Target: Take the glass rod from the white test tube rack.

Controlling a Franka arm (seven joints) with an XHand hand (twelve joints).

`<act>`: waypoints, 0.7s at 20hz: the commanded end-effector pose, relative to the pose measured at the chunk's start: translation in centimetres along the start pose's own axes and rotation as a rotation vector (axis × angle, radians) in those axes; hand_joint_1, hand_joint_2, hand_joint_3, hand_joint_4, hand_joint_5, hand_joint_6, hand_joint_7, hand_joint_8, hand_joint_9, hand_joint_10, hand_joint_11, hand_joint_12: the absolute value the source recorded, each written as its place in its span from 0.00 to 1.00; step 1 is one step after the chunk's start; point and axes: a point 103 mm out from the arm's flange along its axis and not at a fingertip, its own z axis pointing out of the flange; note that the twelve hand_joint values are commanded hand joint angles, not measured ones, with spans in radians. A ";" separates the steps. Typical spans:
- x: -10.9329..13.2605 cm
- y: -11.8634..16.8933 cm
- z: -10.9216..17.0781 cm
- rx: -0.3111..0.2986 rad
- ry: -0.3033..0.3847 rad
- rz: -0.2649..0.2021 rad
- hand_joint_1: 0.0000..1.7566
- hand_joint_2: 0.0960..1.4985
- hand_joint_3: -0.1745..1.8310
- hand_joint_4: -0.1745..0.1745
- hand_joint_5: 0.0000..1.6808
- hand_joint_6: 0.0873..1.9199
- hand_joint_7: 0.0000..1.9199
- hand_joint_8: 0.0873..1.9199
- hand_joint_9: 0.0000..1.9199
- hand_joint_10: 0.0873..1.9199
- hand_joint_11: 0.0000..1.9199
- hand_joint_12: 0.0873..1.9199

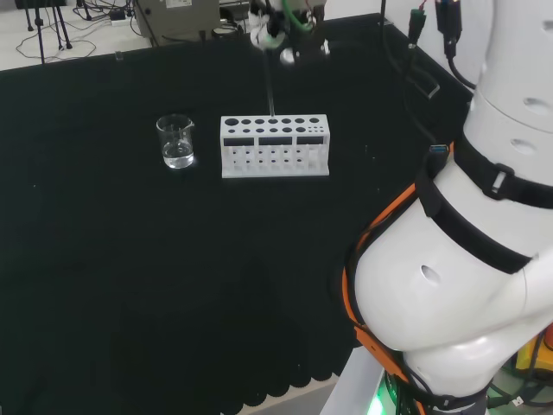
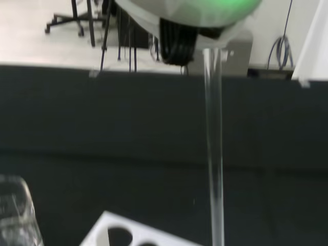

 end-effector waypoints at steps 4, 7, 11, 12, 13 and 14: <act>0.0 -2.4 -4.3 -0.028 0.027 0.024 0.75 0.41 0.43 0.00 0.70 0.27 0.68 0.45 0.90 0.31 0.65 0.37; 0.1 -3.0 -4.8 -0.038 0.025 0.012 0.75 0.41 0.42 0.00 0.71 0.25 0.68 0.44 0.91 0.30 0.65 0.36; 0.4 -3.6 -5.1 -0.036 0.021 -0.012 0.75 0.41 0.42 0.00 0.71 0.24 0.68 0.43 0.92 0.30 0.66 0.36; 0.4 -3.6 -5.2 -0.036 0.019 -0.019 0.75 0.41 0.42 0.00 0.71 0.24 0.68 0.43 0.92 0.29 0.66 0.36; 0.6 -3.6 -5.4 -0.033 0.016 -0.023 0.75 0.41 0.41 0.00 0.71 0.24 0.68 0.43 0.92 0.29 0.66 0.36; 0.6 -3.6 -5.6 -0.035 0.017 -0.029 0.75 0.42 0.41 0.00 0.71 0.23 0.68 0.43 0.92 0.29 0.66 0.35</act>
